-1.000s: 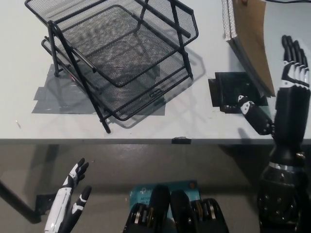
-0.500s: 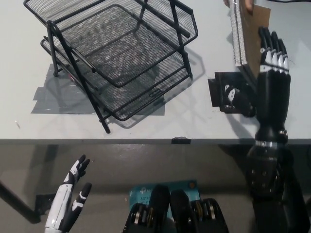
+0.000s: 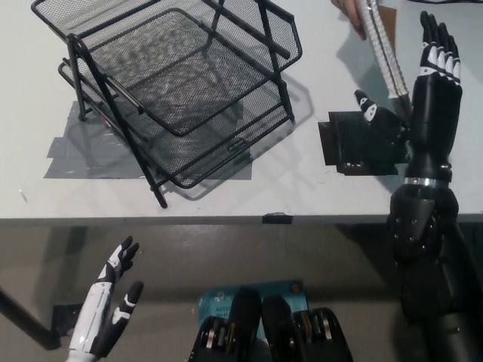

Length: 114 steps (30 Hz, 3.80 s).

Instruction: A person hands a notebook to the robot and the robot grabs it with its right hand and places it in the file tray kept in the centre of the desk infront of it.

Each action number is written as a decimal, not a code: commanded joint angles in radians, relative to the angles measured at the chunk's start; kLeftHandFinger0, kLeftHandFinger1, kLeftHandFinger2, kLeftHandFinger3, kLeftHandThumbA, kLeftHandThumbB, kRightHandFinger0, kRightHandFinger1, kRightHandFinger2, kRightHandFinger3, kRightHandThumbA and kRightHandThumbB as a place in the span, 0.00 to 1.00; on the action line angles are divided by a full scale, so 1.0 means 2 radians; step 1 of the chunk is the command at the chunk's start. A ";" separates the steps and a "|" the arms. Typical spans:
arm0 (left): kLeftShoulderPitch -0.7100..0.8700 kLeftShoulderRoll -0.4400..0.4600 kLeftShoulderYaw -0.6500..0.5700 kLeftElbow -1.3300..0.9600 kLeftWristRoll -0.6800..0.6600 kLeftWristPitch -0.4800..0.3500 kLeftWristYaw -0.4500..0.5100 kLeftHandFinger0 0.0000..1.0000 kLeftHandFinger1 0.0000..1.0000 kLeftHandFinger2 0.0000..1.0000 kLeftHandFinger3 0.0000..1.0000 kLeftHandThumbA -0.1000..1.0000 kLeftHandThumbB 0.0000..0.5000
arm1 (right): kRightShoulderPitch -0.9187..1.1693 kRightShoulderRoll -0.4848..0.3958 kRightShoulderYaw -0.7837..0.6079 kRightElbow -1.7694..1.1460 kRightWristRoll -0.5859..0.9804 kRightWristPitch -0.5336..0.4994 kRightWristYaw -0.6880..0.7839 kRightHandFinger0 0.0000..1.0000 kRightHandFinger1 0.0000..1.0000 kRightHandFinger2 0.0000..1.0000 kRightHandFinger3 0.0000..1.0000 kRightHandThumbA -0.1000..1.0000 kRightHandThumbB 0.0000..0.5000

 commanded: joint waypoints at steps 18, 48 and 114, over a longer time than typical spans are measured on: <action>-0.005 0.009 -0.006 -0.007 -0.002 -0.015 -0.003 1.00 1.00 1.00 1.00 0.95 0.52 | -0.041 -0.019 -0.022 0.042 0.087 -0.077 -0.123 0.00 0.00 0.00 0.06 0.73 0.01; -0.006 0.016 -0.010 -0.002 0.000 -0.014 -0.008 1.00 1.00 1.00 1.00 0.98 0.52 | -0.026 -0.041 -0.040 -0.350 0.039 0.003 -0.047 0.00 0.00 0.00 0.00 0.83 0.00; -0.009 0.028 -0.030 0.000 -0.007 -0.023 -0.016 0.95 1.00 1.00 1.00 1.00 0.49 | -0.153 -0.073 0.263 -0.025 -0.230 -0.055 -0.151 0.00 0.00 0.12 0.05 0.83 0.00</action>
